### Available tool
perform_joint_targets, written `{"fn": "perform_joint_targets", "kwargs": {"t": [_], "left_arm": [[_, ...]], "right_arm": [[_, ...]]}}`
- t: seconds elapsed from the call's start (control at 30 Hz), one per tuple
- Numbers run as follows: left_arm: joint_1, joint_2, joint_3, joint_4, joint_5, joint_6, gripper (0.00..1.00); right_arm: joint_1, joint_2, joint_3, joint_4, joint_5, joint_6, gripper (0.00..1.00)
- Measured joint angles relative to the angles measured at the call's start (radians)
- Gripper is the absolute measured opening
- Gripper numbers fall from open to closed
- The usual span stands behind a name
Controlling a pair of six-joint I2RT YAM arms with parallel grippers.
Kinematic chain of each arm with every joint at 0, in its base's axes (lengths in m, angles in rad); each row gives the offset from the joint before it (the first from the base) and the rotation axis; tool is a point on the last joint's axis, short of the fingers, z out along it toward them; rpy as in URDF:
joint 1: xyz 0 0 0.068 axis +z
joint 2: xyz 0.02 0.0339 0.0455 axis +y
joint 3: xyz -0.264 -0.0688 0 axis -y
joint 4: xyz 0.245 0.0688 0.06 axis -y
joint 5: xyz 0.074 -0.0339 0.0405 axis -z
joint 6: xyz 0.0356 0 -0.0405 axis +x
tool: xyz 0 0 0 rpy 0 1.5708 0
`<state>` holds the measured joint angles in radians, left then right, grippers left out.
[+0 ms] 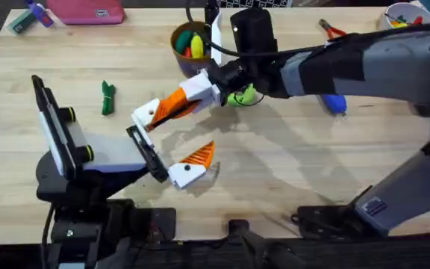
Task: Pick up the gripper from the table and insert it into the empty holder that is missing its gripper. Then pick up a screw, insert it into the mounting hole, and use the screwdriver to tighten it. Finally, clean up the table by picking up the vegetable and placing it into the bucket.
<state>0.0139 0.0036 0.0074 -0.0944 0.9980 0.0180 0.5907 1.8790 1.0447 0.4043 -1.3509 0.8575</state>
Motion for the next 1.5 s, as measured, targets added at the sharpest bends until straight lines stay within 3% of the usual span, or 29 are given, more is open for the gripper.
{"fn": "perform_joint_targets", "kwargs": {"t": [0.87, 0.9, 1.1, 1.13, 1.5], "left_arm": [[0.0, 0.0, 0.0, 0.0, -0.001, -0.001, 0.987], [0.0, 0.0, 0.0, 0.0, 0.0, -0.001, 0.987], [-0.004, 0.0, 0.001, -0.004, 0.027, 0.0, 0.985], [-0.004, 0.0, 0.001, -0.005, 0.03, 0.0, 0.985], [-0.004, 0.0, 0.001, -0.006, 0.034, 0.0, 0.987]], "right_arm": [[0.0, 0.0, 0.0, 0.001, 0.009, 0.011, 0.022], [0.0, 0.0, 0.0, 0.0, 0.012, 0.013, 0.083], [0.011, 0.0, 0.003, 0.003, 0.071, 0.01, 0.831], [0.013, 0.0, 0.003, 0.003, 0.075, 0.01, 0.899], [0.015, 0.0, 0.003, 0.003, 0.091, 0.009, 0.948]]}}
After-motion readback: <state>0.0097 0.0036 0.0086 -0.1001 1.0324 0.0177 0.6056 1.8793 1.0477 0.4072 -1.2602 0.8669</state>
